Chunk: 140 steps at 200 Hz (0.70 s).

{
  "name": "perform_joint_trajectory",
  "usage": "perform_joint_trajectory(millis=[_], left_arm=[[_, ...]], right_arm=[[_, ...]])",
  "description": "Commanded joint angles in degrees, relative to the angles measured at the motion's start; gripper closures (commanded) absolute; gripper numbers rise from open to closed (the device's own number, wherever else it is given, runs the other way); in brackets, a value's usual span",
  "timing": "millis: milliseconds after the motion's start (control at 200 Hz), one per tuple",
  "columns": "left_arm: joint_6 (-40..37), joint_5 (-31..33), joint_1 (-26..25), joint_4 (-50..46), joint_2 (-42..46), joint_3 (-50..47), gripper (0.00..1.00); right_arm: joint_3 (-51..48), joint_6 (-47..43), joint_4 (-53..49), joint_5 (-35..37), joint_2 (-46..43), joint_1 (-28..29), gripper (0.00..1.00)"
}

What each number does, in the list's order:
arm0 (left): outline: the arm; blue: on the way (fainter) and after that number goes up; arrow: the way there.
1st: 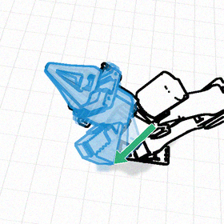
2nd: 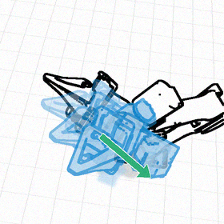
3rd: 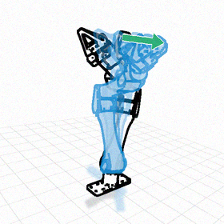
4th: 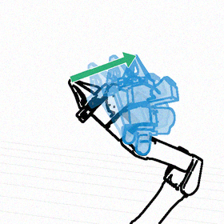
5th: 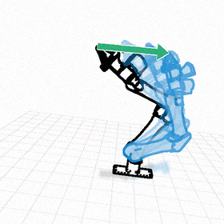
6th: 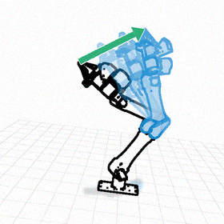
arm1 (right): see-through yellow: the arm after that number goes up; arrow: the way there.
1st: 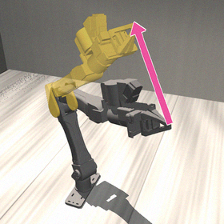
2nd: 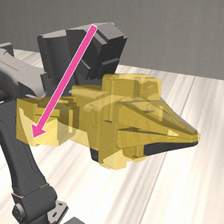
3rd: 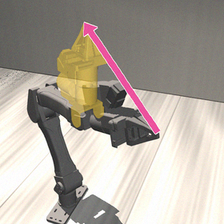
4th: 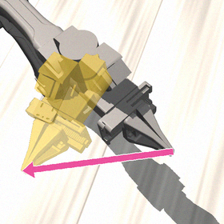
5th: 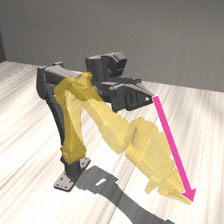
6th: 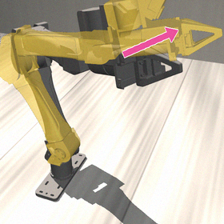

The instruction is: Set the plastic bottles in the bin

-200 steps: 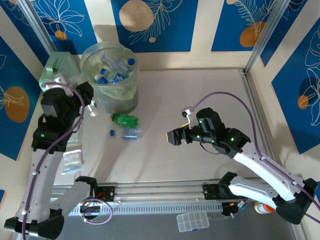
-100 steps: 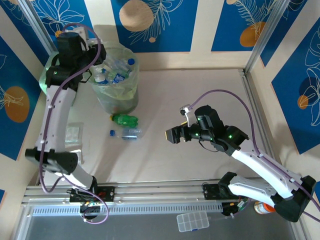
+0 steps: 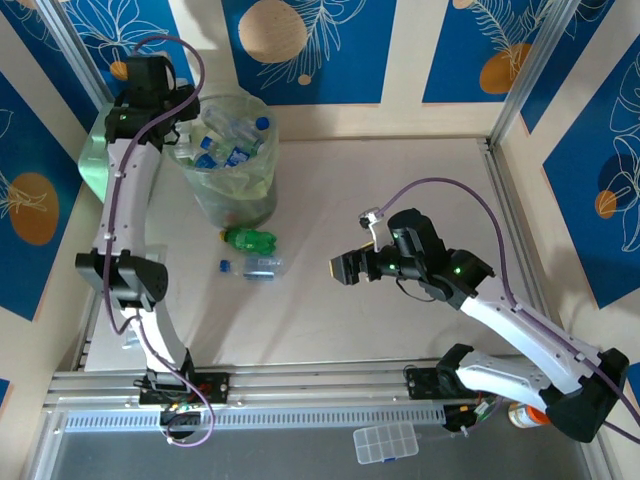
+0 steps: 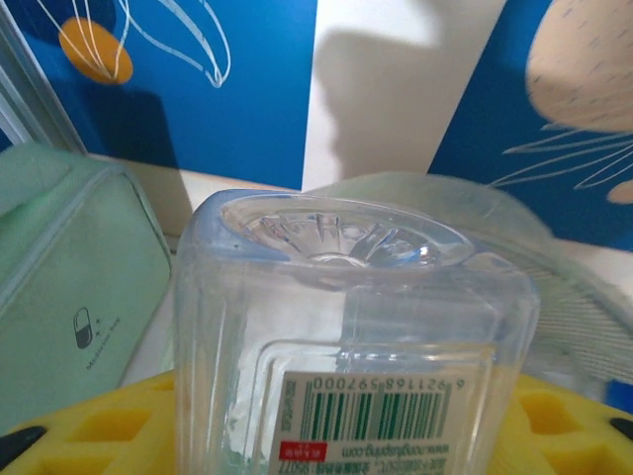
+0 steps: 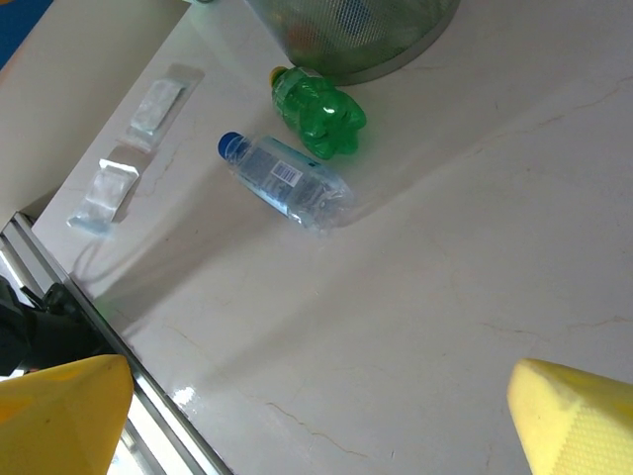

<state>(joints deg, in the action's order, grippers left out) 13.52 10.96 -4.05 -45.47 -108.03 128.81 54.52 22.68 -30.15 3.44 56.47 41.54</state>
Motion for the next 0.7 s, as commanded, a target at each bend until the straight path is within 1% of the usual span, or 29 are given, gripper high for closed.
perform_joint_trajectory(millis=[0, 150, 265, 365, 550, 625, 695], left_arm=[[-0.88, -1.76, 0.54, -0.83, -3.07, 2.84, 0.72], [0.61, -3.82, 0.63, -1.4, -6.91, 5.02, 0.66], [2.42, -5.54, 0.63, -4.35, -9.99, 7.49, 0.65], [3.57, -6.15, 0.63, -5.33, -11.25, 7.11, 0.61], [3.98, -6.87, 0.63, -5.94, -12.65, 7.07, 0.39], [3.92, -6.88, 0.55, -5.39, -11.64, 6.87, 0.3], [3.51, -6.38, 0.48, -3.62, -9.59, 6.08, 0.25]], right_arm=[[-1.05, 0.97, 1.88, -0.73, 0.13, -0.23, 0.02], [-0.61, 1.14, 1.77, -0.55, 0.4, -0.23, 0.02], [-0.53, 0.88, 1.47, -0.06, 0.31, -0.23, 0.02], [-0.56, 0.84, 1.56, 0.25, 0.29, -0.23, 0.02], [-0.11, 0.11, 1.68, 0.49, 0.65, -0.36, 0.02], [0.19, -0.18, 1.38, 0.43, 0.91, -0.32, 0.02], [0.61, -0.48, 1.27, 0.34, 0.95, -0.32, 0.02]])
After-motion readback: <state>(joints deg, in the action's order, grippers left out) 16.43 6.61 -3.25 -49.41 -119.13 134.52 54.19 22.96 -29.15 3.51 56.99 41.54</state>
